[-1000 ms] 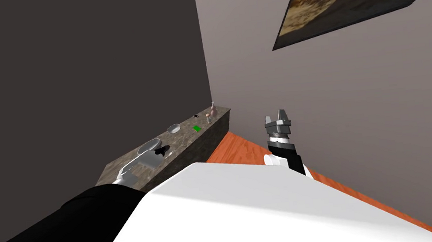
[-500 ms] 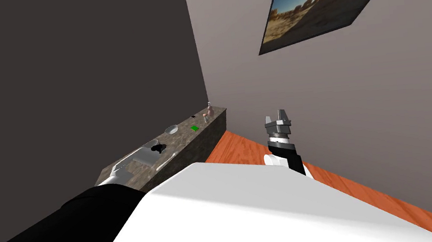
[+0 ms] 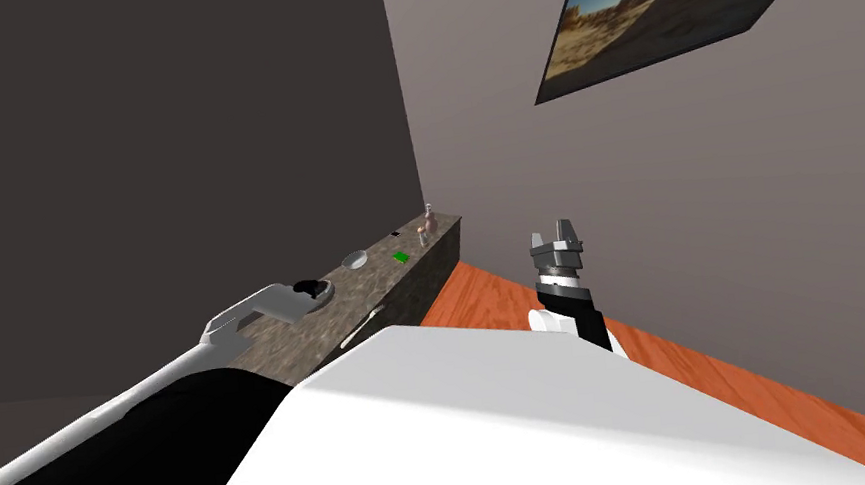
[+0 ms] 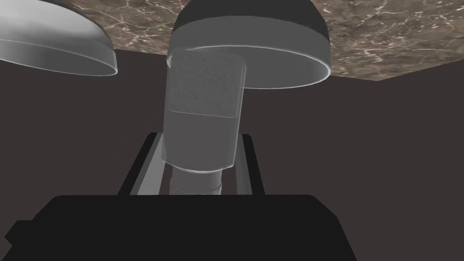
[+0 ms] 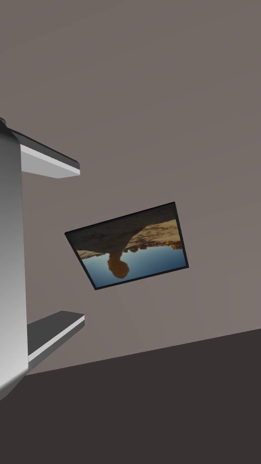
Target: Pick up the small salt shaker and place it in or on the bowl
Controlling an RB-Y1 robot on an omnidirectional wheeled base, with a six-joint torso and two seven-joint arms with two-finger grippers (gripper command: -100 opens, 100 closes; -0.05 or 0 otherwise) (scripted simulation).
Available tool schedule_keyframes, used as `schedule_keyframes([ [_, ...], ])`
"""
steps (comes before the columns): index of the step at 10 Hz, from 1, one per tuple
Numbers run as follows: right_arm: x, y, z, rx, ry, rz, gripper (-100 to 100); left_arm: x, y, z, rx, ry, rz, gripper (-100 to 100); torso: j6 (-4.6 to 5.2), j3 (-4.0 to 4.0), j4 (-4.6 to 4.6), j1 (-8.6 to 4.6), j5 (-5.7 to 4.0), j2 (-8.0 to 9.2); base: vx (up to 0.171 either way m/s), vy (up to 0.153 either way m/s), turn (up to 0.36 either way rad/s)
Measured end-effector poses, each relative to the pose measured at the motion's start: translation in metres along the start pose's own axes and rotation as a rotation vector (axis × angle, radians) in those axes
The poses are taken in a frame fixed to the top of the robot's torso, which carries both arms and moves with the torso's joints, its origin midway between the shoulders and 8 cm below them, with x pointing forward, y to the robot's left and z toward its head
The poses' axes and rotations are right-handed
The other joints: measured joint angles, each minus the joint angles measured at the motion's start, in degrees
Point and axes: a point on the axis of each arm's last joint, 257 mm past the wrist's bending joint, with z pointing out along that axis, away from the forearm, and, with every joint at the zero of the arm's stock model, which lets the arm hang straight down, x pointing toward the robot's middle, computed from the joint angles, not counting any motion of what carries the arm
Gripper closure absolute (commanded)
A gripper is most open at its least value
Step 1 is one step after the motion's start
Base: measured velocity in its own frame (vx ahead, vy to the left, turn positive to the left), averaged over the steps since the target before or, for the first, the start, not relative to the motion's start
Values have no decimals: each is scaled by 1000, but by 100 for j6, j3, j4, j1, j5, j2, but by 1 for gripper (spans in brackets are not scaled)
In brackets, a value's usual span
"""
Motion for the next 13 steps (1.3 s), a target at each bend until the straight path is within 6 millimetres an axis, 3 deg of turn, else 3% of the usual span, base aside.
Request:
schedule_keyframes([
  [4, 0, 0, 0, 0, 0, 0, 0, -33, -17, -16, 22, -22, -28, 100, 3, -5, 0, -10, 3, -11, 32, 190, 35],
  [5, 0, 0, 0, 0, 0, 0, 0, -35, -18, -16, 23, -26, -31, -100, 5, -5, -4, -48, 4, -6, 4, 20, -3],
  [9, 0, 0, 0, 0, 0, 1, 0, -35, -18, -16, 22, -26, -31, -100, 5, 0, -2, -96, -10, 2, 0, 2, 0],
  [10, 0, 0, 0, 0, 0, 1, 0, -35, -18, -16, 22, -26, -31, 0, 5, 1, -2, -97, -10, 3, 0, 0, 0],
  [11, 0, 0, 0, 0, 0, 1, 0, -35, -18, -16, 22, -26, -31, -100, 5, 1, -2, -97, -10, 3, -16, 12, -5],
  [13, 0, 0, 0, 0, 0, 1, 0, -40, -29, -22, 29, -21, -30, -100, 6, 5, 0, -91, -10, 11, -40, 30, -14],
])
